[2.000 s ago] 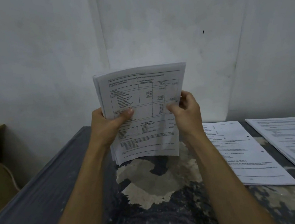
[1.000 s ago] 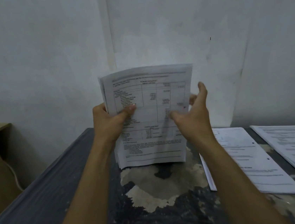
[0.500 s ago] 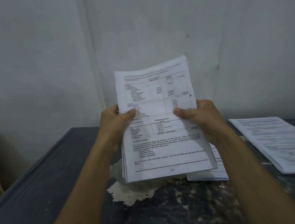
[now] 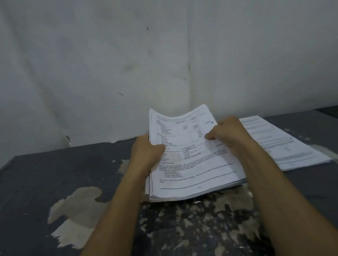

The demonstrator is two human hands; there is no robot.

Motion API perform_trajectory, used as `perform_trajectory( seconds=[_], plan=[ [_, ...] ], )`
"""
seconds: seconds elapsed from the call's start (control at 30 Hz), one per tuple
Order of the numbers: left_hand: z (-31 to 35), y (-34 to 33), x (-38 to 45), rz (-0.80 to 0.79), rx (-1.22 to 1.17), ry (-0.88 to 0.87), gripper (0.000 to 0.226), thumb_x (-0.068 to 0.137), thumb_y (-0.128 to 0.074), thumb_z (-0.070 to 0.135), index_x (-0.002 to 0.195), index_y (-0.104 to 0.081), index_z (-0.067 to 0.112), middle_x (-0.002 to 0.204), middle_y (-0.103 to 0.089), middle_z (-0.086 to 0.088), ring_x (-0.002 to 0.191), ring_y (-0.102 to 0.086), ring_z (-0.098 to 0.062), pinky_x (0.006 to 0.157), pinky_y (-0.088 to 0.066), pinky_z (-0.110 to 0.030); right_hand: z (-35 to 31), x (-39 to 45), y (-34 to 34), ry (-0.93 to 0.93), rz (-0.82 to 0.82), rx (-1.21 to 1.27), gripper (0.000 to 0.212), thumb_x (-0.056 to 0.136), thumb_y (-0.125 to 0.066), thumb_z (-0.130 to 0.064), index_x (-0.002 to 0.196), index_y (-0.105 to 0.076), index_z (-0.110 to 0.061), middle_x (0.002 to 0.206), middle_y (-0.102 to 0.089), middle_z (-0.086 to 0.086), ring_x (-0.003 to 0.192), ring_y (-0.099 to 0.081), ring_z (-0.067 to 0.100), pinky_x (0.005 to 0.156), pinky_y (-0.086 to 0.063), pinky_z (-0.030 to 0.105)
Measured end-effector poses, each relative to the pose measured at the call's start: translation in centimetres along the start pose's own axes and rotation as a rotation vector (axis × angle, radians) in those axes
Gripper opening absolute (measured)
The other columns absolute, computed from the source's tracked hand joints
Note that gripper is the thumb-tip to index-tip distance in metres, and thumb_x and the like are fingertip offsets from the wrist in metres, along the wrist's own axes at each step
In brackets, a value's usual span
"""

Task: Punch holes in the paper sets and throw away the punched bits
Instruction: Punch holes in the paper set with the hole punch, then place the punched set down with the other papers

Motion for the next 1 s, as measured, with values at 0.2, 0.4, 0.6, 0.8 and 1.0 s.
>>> perform_trajectory(
  seconds=[0.2, 0.4, 0.6, 0.8, 1.0],
  plan=[
    [-2.1, -2.2, 0.9, -0.079, 0.658, 0.065, 0.032, 0.087, -0.053, 0.025, 0.118, -0.061, 0.02, 0.125, -0.064, -0.004, 0.123, -0.052, -0.033, 0.108, -0.04, -0.047, 0.9, 0.9, -2.8, 0.06, -0.015, -0.402, 0.022, 0.09, -0.058, -0.012, 0.108, -0.059, -0.001, 0.111, -0.064, 0.015, 0.092, -0.059, 0.026, 0.064, -0.044, 0.027],
    [-2.6, -2.6, 0.7, -0.074, 0.44, 0.048, 0.04, 0.09, -0.057, 0.025, 0.129, -0.057, 0.018, 0.127, -0.064, -0.004, 0.116, -0.059, -0.029, 0.098, -0.05, -0.047, 2.9, 0.7, -3.6, -0.029, -0.111, -0.691, 0.04, 0.091, -0.053, -0.019, 0.13, -0.048, -0.01, 0.133, -0.051, 0.015, 0.123, -0.046, 0.033, 0.088, -0.032, 0.036],
    [-2.4, -2.0, 0.4, -0.006, 0.122, 0.059, 0.027, 0.086, -0.068, 0.014, 0.112, -0.065, 0.011, 0.111, -0.071, -0.004, 0.097, -0.068, -0.022, 0.089, -0.058, -0.046, 2.5, 0.7, -3.3, 0.008, -0.139, -0.449, 0.035, 0.089, -0.059, -0.009, 0.123, -0.052, -0.009, 0.104, -0.056, 0.005, 0.09, -0.055, 0.021, 0.067, -0.045, 0.029],
    [-3.4, -1.6, 1.0, -0.013, -0.007, 0.095, 0.031, 0.082, -0.075, 0.012, 0.112, -0.066, 0.015, 0.109, -0.071, -0.001, 0.089, -0.071, -0.019, 0.083, -0.06, -0.042, 2.6, 0.5, -2.2, 0.012, -0.118, -0.094, 0.045, 0.082, -0.07, 0.005, 0.117, -0.052, -0.016, 0.113, -0.06, 0.003, 0.078, -0.054, 0.007, 0.052, -0.044, 0.019],
    [-3.5, -1.2, 1.2, -0.007, -0.302, 0.119, 0.036, 0.087, -0.076, 0.019, 0.119, -0.06, 0.023, 0.114, -0.07, 0.003, 0.093, -0.073, -0.018, 0.079, -0.061, -0.039, 0.2, 0.2, 0.0, 0.176, -0.104, 0.147, 0.076, 0.084, -0.075, -0.004, 0.141, -0.034, -0.032, 0.11, -0.066, -0.001, 0.089, -0.065, 0.01, 0.045, -0.047, 0.011]
  ],
)
Point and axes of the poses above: each hand's wrist, its own x-axis towards the middle knuckle, its own y-axis out of the back of the hand, z = x × y, the point moved 9 cm from there along x, towards the middle knuckle
